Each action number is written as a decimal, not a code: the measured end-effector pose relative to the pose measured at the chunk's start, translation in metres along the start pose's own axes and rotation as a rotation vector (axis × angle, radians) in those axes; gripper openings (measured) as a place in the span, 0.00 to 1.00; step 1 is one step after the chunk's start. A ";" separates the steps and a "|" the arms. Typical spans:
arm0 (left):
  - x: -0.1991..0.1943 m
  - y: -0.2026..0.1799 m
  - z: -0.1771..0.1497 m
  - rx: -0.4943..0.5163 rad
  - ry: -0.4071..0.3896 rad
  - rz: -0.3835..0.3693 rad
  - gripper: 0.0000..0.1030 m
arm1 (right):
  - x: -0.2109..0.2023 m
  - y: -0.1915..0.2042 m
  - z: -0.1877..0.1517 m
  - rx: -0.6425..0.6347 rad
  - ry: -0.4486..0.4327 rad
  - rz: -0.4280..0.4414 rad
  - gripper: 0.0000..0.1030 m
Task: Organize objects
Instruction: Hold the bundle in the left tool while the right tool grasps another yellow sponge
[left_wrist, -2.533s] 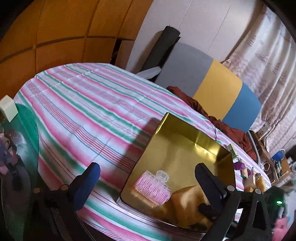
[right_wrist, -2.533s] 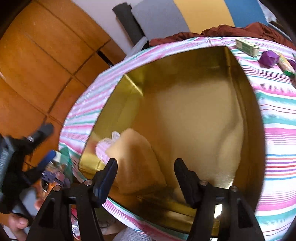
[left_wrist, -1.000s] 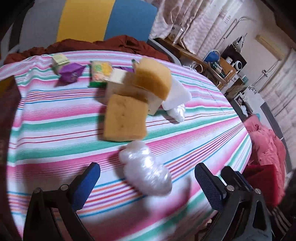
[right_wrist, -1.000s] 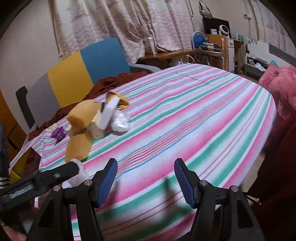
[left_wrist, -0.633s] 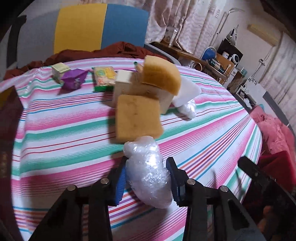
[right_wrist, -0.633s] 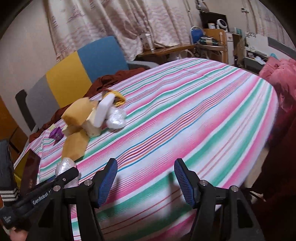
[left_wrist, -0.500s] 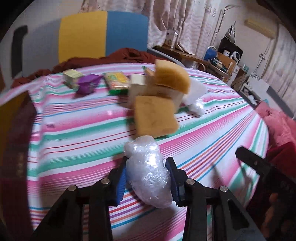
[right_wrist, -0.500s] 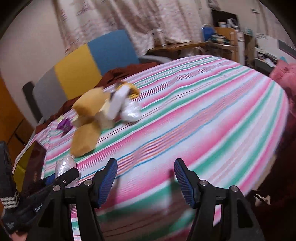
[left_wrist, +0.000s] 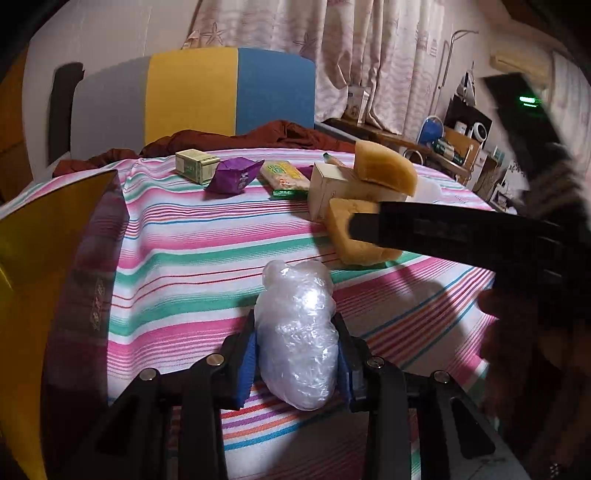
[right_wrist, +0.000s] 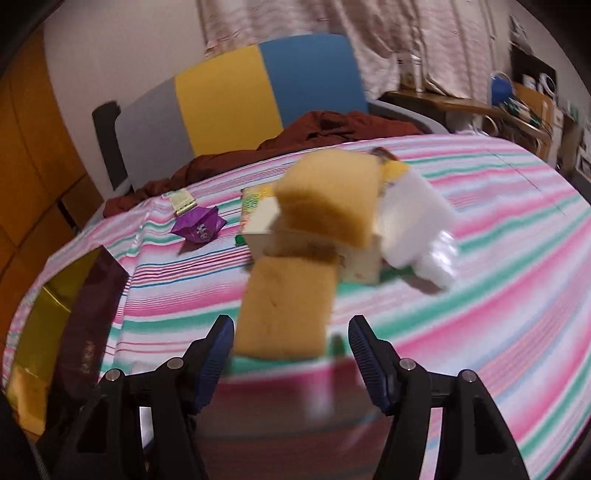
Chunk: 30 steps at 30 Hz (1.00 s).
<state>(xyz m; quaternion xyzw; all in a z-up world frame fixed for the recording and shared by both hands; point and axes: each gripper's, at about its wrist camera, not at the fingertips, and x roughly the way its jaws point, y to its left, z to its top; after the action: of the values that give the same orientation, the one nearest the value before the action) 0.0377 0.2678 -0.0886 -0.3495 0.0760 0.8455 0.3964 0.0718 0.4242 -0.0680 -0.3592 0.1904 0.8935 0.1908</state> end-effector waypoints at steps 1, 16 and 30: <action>0.000 0.000 -0.001 0.004 -0.003 0.001 0.35 | 0.004 0.001 0.002 -0.010 0.008 -0.004 0.63; -0.002 0.007 -0.005 -0.041 -0.020 -0.047 0.37 | 0.009 -0.002 -0.016 -0.004 -0.038 -0.016 0.51; -0.035 -0.001 -0.007 -0.031 -0.016 -0.117 0.34 | -0.023 -0.003 -0.046 0.072 -0.053 -0.008 0.50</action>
<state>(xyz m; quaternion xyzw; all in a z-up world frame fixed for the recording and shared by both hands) 0.0577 0.2441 -0.0712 -0.3528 0.0391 0.8247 0.4404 0.1143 0.3997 -0.0832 -0.3289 0.2159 0.8946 0.2120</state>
